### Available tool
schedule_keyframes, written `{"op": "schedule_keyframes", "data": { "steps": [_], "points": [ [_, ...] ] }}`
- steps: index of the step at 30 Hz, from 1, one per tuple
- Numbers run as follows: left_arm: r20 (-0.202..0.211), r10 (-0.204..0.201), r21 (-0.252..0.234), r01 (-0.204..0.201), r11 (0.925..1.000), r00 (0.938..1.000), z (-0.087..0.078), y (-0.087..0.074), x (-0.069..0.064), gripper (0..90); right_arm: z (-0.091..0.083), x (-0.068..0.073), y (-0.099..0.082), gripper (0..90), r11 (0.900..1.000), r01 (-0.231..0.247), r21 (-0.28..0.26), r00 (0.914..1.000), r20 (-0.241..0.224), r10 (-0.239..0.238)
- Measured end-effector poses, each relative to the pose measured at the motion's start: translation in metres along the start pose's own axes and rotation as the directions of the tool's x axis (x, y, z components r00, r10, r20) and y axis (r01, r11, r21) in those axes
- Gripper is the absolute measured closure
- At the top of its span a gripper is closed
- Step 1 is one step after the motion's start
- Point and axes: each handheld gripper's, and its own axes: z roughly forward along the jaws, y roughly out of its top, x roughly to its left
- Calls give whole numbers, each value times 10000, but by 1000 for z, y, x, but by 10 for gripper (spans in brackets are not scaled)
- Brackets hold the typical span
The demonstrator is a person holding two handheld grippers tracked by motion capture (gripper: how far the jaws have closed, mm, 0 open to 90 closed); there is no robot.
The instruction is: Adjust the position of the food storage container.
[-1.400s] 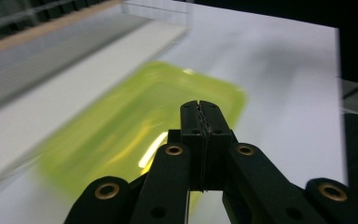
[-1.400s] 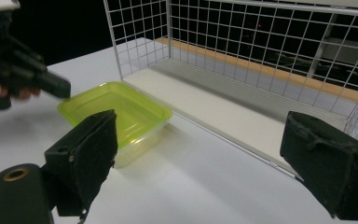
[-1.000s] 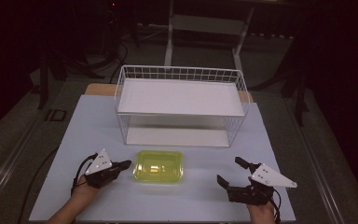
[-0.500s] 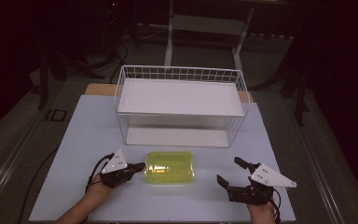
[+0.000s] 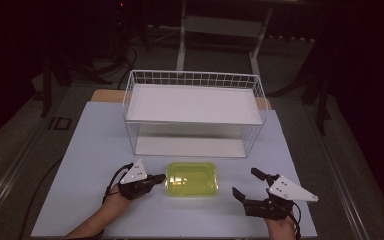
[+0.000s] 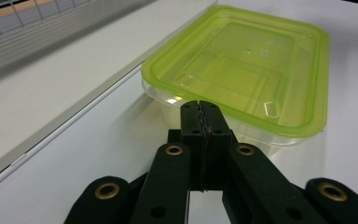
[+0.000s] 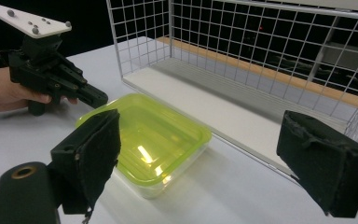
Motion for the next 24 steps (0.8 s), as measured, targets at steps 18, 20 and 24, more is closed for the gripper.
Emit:
{"op": "schedule_keyframes", "data": {
  "steps": [18,20,24],
  "points": [
    [-27,-685,-112,685,9976,9976,12,8,-5,777,1,0,-1,134,10000,-61,41,9999,-130,62],
    [90,-1109,-86,1110,9938,9938,6,12,-4,581,2,0,-2,133,9999,-40,106,9999,-93,41],
    [510,-1698,-58,1703,9854,9842,-6,18,-4,185,4,3,-3,118,9997,227,128,9997,-15,-227]
  ]
}}
